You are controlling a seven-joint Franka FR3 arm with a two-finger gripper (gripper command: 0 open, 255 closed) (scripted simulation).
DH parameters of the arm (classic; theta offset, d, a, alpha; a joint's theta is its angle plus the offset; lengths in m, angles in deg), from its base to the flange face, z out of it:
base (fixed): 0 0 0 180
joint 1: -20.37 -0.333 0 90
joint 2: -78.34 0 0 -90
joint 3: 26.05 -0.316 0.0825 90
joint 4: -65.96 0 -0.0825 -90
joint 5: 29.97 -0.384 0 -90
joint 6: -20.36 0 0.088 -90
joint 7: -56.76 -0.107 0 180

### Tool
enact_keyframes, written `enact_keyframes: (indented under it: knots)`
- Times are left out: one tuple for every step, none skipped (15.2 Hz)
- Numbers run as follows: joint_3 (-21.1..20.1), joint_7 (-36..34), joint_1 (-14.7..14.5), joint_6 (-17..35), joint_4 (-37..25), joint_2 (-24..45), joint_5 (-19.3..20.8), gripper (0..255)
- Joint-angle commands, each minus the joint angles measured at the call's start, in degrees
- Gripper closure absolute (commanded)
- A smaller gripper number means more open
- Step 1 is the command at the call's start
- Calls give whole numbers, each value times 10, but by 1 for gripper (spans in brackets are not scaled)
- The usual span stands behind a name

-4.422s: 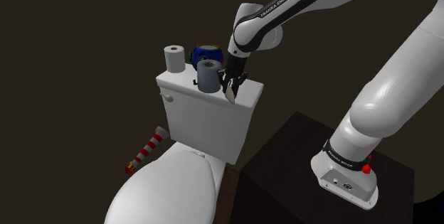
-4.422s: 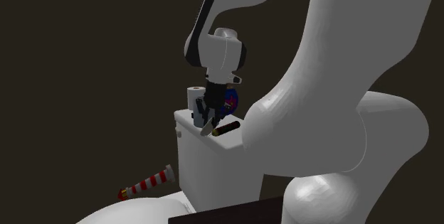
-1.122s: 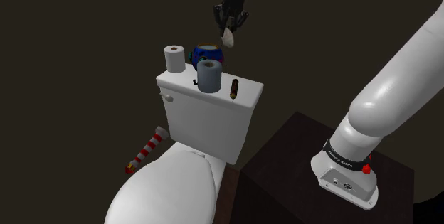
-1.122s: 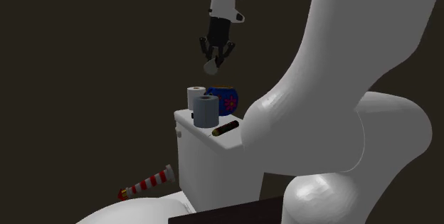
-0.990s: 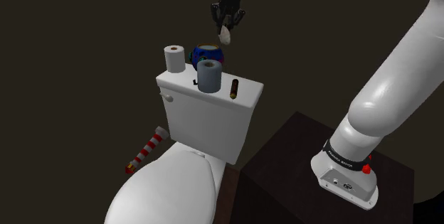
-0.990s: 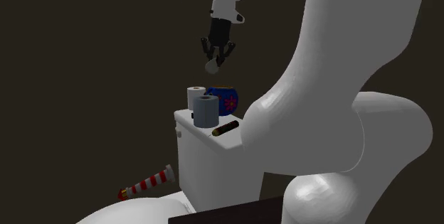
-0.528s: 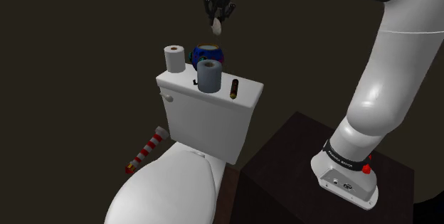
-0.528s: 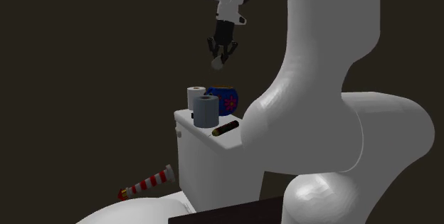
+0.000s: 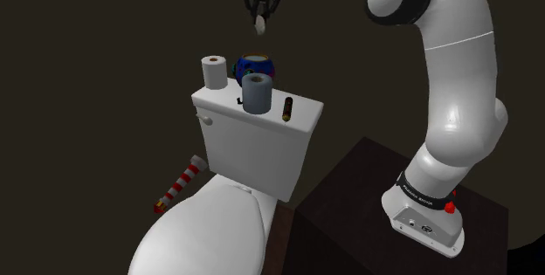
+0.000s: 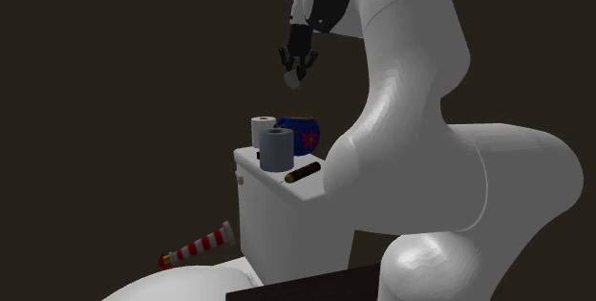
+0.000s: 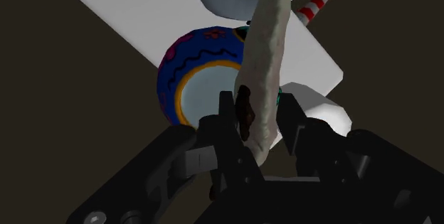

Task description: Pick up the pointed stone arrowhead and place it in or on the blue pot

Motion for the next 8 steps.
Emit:
enact_keyframes:
  knots:
    - [4, 37, 11, 90, -11, 39, 4, 255]
    - [5, 38, 11, 103, 10, 32, 3, 255]
    - [6, 40, 11, 115, 28, 25, 2, 255]
    - [7, 42, 11, 127, 45, 20, 1, 255]
    - [7, 44, 11, 138, 61, 15, 1, 255]
    - [9, 45, 11, 148, 76, 11, -1, 255]
    - [9, 47, 11, 158, 90, 7, -1, 255]
    - [9, 48, 11, 168, 103, 3, -1, 255]
